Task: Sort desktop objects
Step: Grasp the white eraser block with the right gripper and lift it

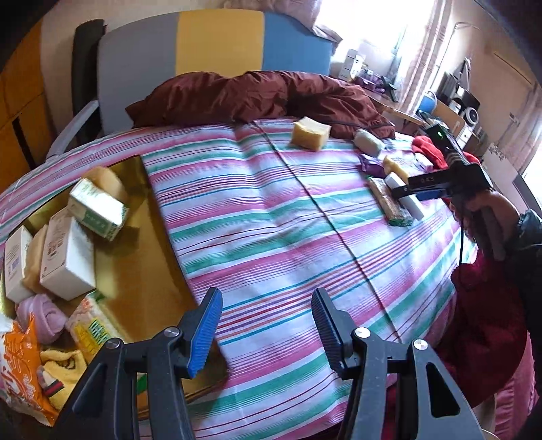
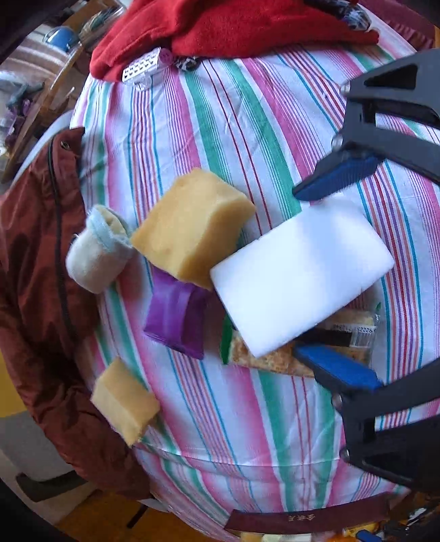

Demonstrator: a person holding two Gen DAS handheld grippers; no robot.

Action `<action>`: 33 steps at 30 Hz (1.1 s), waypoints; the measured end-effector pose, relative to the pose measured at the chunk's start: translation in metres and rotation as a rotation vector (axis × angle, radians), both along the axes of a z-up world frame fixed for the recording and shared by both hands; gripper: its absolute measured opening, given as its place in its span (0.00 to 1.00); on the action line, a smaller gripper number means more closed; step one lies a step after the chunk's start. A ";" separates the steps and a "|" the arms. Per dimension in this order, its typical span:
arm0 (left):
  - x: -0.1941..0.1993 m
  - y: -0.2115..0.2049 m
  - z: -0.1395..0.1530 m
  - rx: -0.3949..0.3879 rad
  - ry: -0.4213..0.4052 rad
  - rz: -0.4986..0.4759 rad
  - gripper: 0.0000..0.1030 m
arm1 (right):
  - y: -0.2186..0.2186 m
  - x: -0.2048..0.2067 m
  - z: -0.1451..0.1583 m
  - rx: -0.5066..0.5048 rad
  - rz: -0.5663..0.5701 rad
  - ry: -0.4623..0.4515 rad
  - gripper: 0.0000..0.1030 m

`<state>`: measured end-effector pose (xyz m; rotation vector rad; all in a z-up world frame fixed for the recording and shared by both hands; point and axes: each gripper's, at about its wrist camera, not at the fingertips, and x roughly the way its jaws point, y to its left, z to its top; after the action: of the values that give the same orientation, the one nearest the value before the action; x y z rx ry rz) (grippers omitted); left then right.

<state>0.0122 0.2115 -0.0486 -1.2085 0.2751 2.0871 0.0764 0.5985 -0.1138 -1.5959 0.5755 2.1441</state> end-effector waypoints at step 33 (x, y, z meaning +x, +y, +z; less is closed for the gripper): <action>-0.013 0.255 -0.030 -0.050 -0.087 -0.243 0.54 | 0.021 0.043 0.086 0.045 -0.190 0.442 0.62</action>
<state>-0.0009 0.4669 -0.0787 -1.2267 0.4151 1.8235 0.1193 0.6196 -0.0279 -0.9960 0.7700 2.3484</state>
